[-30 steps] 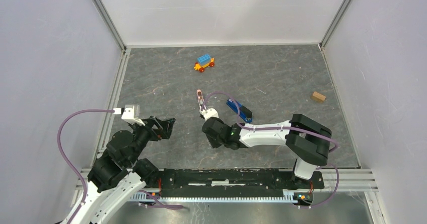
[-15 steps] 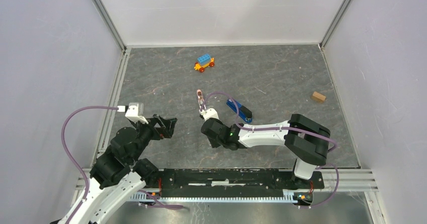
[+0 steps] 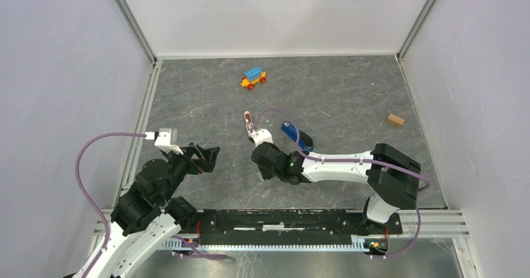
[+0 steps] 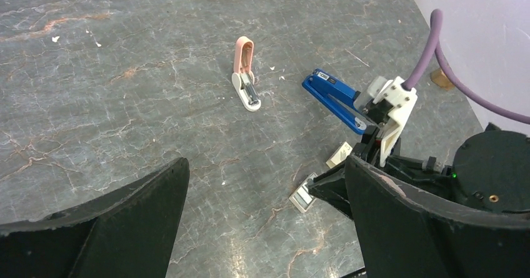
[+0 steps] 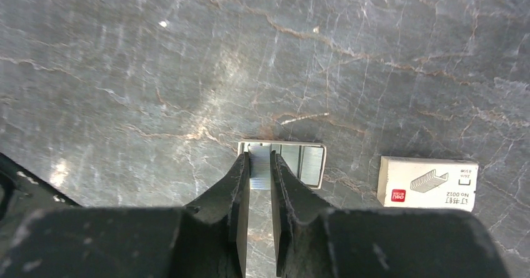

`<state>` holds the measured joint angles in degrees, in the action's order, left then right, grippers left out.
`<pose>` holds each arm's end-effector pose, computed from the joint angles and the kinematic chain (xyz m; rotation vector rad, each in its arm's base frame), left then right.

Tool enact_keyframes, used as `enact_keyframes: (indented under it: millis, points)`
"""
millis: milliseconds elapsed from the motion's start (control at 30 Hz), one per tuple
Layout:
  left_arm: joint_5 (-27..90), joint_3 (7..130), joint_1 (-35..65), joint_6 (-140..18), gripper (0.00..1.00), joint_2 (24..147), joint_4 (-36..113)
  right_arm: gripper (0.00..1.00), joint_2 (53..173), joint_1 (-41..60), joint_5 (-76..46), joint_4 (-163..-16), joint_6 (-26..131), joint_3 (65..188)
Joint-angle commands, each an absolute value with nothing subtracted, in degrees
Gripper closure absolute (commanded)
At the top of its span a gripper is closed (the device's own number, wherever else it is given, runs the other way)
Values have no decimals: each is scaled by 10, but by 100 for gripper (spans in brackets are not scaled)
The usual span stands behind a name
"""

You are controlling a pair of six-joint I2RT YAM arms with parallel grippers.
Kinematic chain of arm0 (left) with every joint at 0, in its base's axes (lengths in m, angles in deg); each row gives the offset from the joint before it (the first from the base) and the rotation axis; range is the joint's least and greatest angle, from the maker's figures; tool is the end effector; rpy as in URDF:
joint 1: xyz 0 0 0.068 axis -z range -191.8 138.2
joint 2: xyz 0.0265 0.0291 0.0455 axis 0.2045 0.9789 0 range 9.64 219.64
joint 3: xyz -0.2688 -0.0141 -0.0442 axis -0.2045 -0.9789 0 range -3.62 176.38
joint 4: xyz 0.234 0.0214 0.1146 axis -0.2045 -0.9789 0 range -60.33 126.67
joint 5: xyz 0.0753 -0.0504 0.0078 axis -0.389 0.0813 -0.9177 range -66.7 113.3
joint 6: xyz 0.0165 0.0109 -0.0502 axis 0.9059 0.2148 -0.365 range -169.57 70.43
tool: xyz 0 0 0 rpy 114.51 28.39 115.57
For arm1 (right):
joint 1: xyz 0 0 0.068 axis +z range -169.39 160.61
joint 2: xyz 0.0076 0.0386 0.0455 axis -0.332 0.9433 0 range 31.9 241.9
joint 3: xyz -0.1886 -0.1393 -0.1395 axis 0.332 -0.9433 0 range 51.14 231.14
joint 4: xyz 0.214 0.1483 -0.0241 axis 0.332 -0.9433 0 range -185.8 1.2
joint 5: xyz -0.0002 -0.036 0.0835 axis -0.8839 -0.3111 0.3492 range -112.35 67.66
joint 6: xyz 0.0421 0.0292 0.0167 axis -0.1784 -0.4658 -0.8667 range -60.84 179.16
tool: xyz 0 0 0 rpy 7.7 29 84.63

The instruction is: Load the staples into the stapler

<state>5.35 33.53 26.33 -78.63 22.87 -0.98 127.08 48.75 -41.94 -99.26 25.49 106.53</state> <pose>0.0598 -0.0330 0.3025 -0.0810 1.8313 -0.5508 0.1373 0.3105 0.1831 -0.5720 2.3535 0.4151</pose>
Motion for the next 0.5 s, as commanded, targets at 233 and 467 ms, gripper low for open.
enact_keyframes:
  millis: [233, 467]
  points:
    - [39, 341, 265, -756, 0, 187, -7, 80, 1285, 423, -432, -976, 280, 1173]
    - [42, 340, 265, -757, 0, 185, -7, 79, 1351, 382, -434, -971, 280, 1251]
